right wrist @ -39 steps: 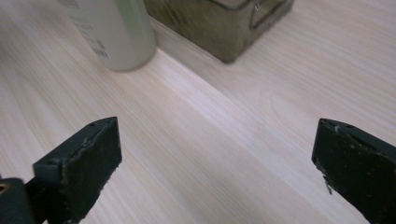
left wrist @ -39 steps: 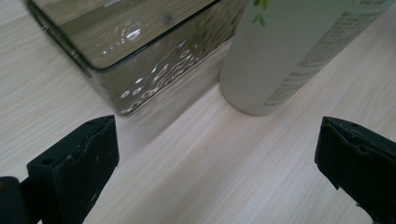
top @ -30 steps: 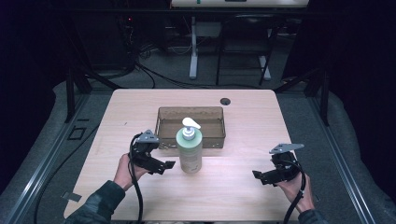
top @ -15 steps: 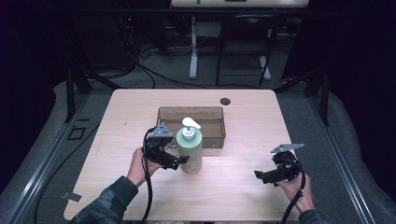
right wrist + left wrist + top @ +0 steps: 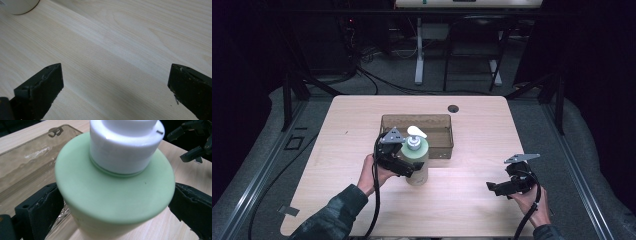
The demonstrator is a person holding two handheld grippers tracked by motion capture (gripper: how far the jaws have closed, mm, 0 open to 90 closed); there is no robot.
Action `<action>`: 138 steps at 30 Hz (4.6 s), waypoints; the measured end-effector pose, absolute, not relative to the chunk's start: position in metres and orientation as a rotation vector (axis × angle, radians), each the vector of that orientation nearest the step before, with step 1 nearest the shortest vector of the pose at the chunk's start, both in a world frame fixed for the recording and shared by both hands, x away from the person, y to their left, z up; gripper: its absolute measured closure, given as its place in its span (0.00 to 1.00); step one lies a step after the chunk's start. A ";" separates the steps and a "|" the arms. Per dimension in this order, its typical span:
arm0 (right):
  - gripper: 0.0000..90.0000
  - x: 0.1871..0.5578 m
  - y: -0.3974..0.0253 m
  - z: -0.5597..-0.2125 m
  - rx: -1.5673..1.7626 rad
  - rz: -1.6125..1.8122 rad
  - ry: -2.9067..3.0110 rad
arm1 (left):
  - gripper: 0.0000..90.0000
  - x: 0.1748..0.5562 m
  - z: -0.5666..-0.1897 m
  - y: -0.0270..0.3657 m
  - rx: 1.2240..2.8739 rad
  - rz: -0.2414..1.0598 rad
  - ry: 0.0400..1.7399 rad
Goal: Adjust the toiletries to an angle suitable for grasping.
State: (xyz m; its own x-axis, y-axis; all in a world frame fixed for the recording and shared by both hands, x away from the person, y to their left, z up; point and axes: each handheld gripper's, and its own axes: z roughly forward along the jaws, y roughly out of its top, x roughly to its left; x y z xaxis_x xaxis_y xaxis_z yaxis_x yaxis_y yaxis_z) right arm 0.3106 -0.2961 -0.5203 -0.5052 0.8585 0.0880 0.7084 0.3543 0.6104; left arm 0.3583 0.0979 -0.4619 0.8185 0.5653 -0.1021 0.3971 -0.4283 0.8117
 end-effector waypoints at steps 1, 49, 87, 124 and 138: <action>0.00 0.311 -0.296 -0.520 1.402 0.874 2.370 | 0.05 0.358 -0.462 0.098 2.079 0.236 0.709; 0.00 0.313 -0.290 -0.531 1.371 0.794 2.419 | 0.14 0.344 -0.455 0.149 2.060 0.420 0.951; 0.12 0.319 -0.288 -0.527 1.332 0.768 2.510 | 0.00 0.345 -0.435 0.172 2.036 0.360 0.883; 0.16 0.316 -0.284 -0.523 1.274 0.812 2.538 | 0.62 0.379 -0.366 0.163 2.270 0.312 0.583; 0.16 0.315 -0.284 -0.522 1.280 0.813 2.533 | 0.68 0.377 -0.364 0.161 2.303 0.319 0.556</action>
